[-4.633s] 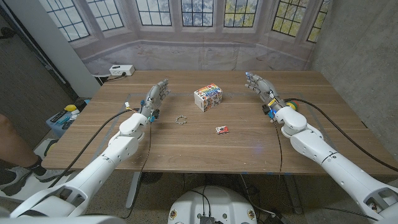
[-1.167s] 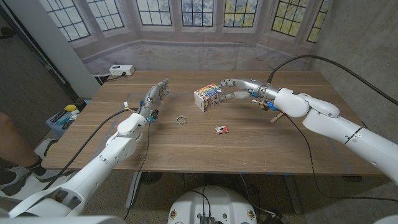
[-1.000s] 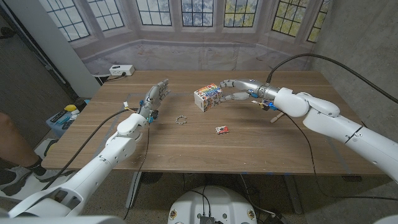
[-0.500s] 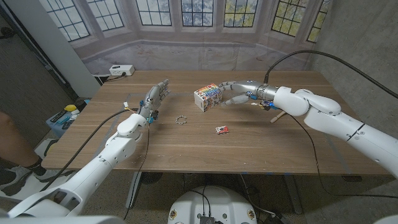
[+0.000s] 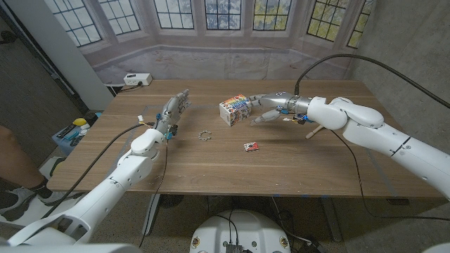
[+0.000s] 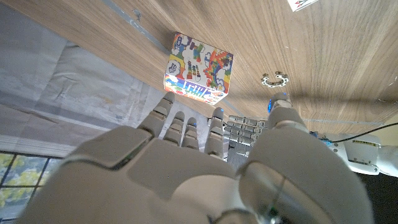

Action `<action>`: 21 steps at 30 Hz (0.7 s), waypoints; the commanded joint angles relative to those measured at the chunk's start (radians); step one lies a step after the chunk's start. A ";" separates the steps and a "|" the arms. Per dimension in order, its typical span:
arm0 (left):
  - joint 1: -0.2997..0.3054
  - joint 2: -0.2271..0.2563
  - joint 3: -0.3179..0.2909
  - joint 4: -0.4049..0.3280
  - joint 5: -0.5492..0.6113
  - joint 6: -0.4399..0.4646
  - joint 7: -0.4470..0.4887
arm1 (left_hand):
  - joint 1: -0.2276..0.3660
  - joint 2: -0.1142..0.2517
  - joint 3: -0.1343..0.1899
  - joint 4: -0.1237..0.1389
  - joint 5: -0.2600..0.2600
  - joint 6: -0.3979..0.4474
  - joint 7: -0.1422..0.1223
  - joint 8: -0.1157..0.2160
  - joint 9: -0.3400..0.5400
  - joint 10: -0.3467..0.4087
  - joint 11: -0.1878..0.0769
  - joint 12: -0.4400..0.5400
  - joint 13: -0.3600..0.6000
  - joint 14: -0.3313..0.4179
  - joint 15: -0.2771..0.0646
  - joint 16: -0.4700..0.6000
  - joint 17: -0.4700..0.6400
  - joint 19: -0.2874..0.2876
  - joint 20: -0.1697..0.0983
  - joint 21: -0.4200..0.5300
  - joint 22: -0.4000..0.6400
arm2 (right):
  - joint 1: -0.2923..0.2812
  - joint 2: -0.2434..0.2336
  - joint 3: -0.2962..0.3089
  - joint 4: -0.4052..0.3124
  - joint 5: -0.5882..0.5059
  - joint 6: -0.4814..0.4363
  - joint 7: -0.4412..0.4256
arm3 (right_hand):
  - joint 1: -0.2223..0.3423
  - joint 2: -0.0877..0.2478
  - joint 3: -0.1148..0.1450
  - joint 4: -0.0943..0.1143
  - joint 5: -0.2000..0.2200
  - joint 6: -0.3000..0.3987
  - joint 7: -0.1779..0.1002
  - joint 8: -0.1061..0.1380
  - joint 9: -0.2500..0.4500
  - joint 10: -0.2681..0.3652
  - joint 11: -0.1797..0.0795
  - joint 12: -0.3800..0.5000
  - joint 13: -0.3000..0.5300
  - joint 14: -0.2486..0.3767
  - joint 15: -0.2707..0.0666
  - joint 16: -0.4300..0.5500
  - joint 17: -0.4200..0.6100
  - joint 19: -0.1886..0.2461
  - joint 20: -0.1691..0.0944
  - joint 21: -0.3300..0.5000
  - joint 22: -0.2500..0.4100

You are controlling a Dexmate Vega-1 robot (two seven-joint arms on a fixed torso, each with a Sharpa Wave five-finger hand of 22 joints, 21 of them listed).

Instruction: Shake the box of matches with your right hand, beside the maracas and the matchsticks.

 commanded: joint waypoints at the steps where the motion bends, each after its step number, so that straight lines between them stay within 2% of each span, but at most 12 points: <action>1: 0.009 0.003 -0.006 -0.006 -0.005 0.003 0.007 | 0.011 0.000 -0.002 0.002 0.005 0.009 -0.001 0.005 0.005 0.003 0.009 0.008 0.005 0.002 0.013 0.003 0.006 0.005 0.007 0.000 0.006 | 0.035 0.010 -0.021 0.020 -0.027 0.037 0.069 | 0.008 -0.020 -0.001 -0.001 0.006 -0.010 -0.008 -0.001 0.004 -0.014 0.005 0.003 0.002 -0.011 0.004 0.000 0.003 -0.013 0.000 0.000 0.005; 5: 0.014 0.006 -0.009 -0.013 -0.004 0.003 0.014 | 0.011 0.000 -0.002 0.002 0.005 0.011 -0.002 0.006 0.005 0.004 0.011 0.009 0.005 0.003 0.013 0.003 0.006 0.004 0.008 0.000 0.006 | 0.041 0.014 -0.027 0.022 -0.025 0.036 0.099 | 0.021 -0.031 0.000 -0.003 0.011 -0.018 -0.007 -0.003 0.005 -0.038 0.002 -0.001 0.001 -0.025 0.007 -0.003 0.004 -0.026 -0.010 -0.002 0.005; 12: 0.018 0.010 -0.011 -0.020 -0.004 0.006 0.017 | 0.012 0.000 -0.003 0.002 0.005 0.012 -0.003 0.006 0.005 0.004 0.011 0.009 0.005 0.002 0.015 0.003 0.006 0.004 0.008 -0.001 0.006 | 0.047 0.020 -0.041 0.009 -0.037 0.013 0.151 | 0.040 -0.048 0.003 -0.003 0.017 -0.044 -0.007 -0.010 0.006 -0.073 0.006 -0.003 0.000 -0.054 0.018 -0.006 0.005 -0.048 -0.014 -0.004 0.005; 21: 0.017 0.014 -0.011 -0.026 0.001 -0.001 0.013 | 0.012 0.000 -0.003 0.002 0.005 0.012 -0.003 0.006 0.005 0.004 0.011 0.009 0.005 0.003 0.015 0.003 0.006 0.004 0.008 -0.001 0.006 | 0.026 0.013 -0.044 -0.026 -0.081 -0.025 0.162 | 0.051 -0.055 0.005 -0.002 0.020 -0.056 -0.002 -0.012 0.006 -0.090 0.005 -0.003 0.000 -0.066 0.021 -0.005 0.006 -0.060 -0.015 -0.004 0.005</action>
